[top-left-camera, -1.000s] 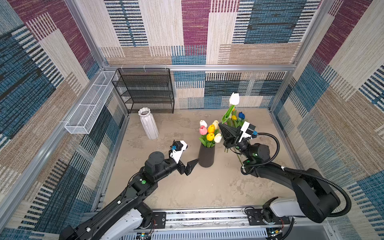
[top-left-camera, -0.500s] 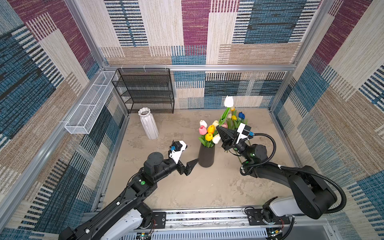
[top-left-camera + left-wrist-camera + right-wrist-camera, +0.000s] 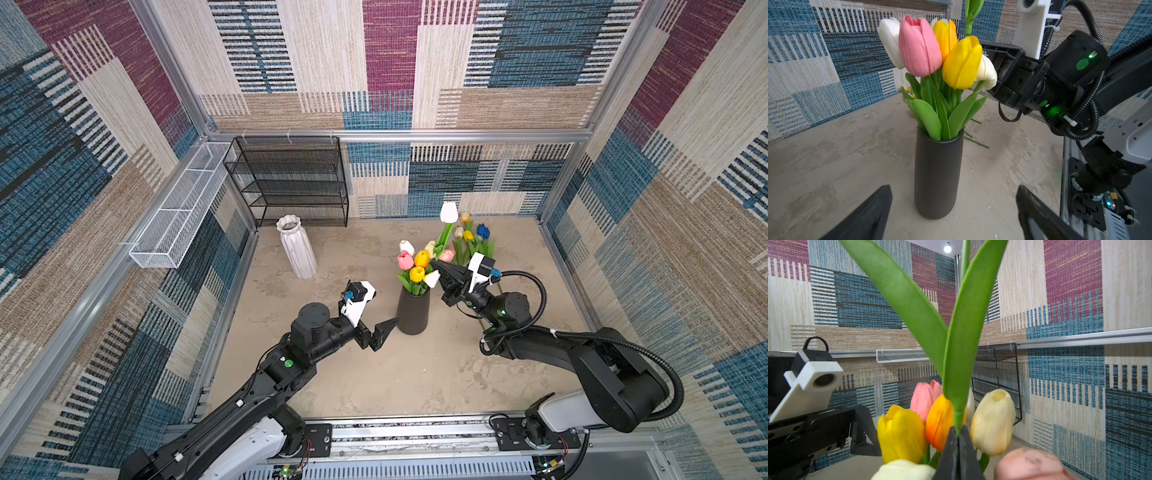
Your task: Arrange the flowers into the vase
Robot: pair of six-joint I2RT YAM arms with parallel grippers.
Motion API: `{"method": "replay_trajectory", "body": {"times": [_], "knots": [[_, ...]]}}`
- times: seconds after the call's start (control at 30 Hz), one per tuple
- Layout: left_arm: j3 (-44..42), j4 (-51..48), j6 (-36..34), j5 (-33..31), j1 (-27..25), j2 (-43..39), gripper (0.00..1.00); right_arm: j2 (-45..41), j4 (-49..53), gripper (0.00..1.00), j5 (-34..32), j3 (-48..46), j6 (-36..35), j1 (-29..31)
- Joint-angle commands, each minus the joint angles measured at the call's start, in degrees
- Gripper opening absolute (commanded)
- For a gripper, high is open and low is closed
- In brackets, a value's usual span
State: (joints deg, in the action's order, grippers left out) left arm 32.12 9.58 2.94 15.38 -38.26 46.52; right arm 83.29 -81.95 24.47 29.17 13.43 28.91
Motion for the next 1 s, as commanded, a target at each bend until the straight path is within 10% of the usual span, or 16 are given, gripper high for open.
{"method": "replay_trajectory", "body": {"times": [0.0, 0.7, 0.97], "knots": [[0.66, 2.25, 0.31, 0.53, 0.03, -0.03, 0.96, 0.1, -1.63, 0.0, 1.21, 1.55, -0.42, 0.1], [-1.13, 3.12, 0.27, -0.34, 0.03, -1.08, 0.96, 2.06, 0.77, 0.06, 2.16, -2.45, -3.13, 0.1], [-1.44, 3.51, -0.12, -0.81, 0.03, -1.24, 0.96, -1.42, 4.63, 0.39, 0.34, -2.93, -4.92, 0.1]]}}
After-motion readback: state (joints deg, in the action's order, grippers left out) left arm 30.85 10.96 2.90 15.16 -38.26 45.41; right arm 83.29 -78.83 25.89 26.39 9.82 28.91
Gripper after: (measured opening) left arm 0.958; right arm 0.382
